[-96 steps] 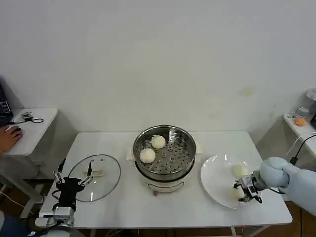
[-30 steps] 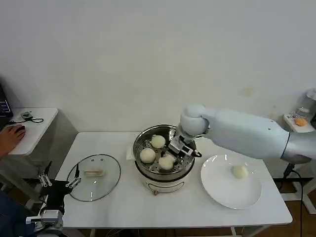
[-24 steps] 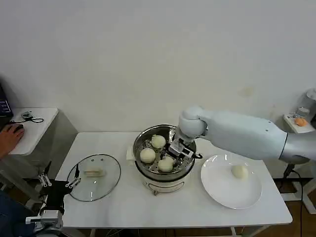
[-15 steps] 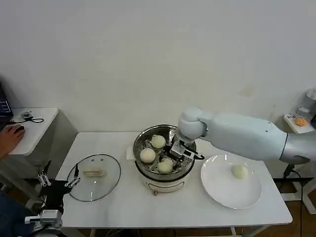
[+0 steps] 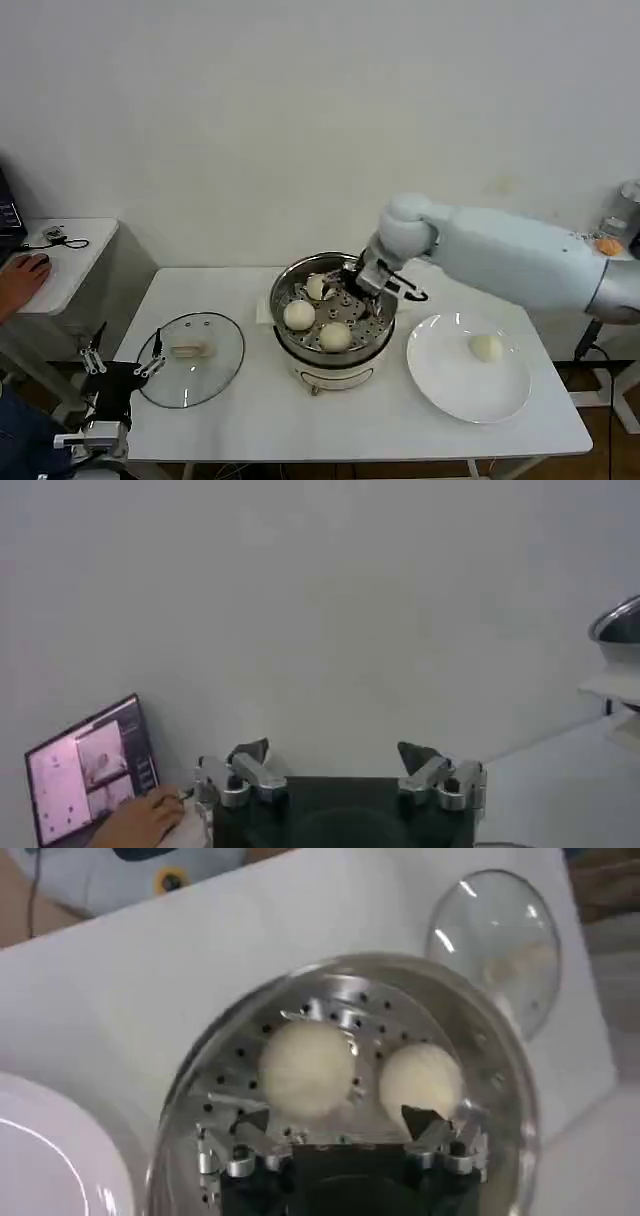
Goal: Take steamed baozi put them in steamer then cover it.
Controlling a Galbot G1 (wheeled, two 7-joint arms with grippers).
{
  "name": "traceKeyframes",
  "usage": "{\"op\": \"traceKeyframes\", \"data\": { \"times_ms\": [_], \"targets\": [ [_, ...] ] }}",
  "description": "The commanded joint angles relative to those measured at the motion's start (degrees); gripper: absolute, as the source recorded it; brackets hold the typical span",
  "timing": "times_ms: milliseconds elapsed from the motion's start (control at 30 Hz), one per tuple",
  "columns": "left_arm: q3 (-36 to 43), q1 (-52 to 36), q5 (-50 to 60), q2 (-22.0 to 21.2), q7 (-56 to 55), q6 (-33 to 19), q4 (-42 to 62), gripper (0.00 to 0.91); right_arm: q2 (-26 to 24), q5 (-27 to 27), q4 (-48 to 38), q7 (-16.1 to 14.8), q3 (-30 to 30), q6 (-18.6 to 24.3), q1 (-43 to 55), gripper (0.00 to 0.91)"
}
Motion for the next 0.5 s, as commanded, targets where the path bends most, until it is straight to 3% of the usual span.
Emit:
{"op": "traceKeyframes", "data": {
  "times_ms": [33,167,300,500],
  "targets": [
    [0.20,-0.23,-0.21,0.39,0.06,0.02,0.37,0.907,-6.16,3.15,-1.40,2.14,2.36,-7.05,2.96,0.907],
    [0.49,-0.45,-0.42,1.06,0.08,-0.05,0.49,0.907,-14.59,5.19,-0.10,0.79,1.90,-14.95,4.50,0.907],
    [0.73,-0.99,-1.10,1.81,0.16,-0.10,0.80,0.907,-24.89,4.16,2.61,-0.04,1.61,-16.28,4.31,0.907],
    [2.01,-2.39,-1.38,3.19,0.36,-0.03,1.54,0.907,-37.71,1.71,7.71,2.73,0.13,-19.42,-1.56,0.907]
  ]
}}
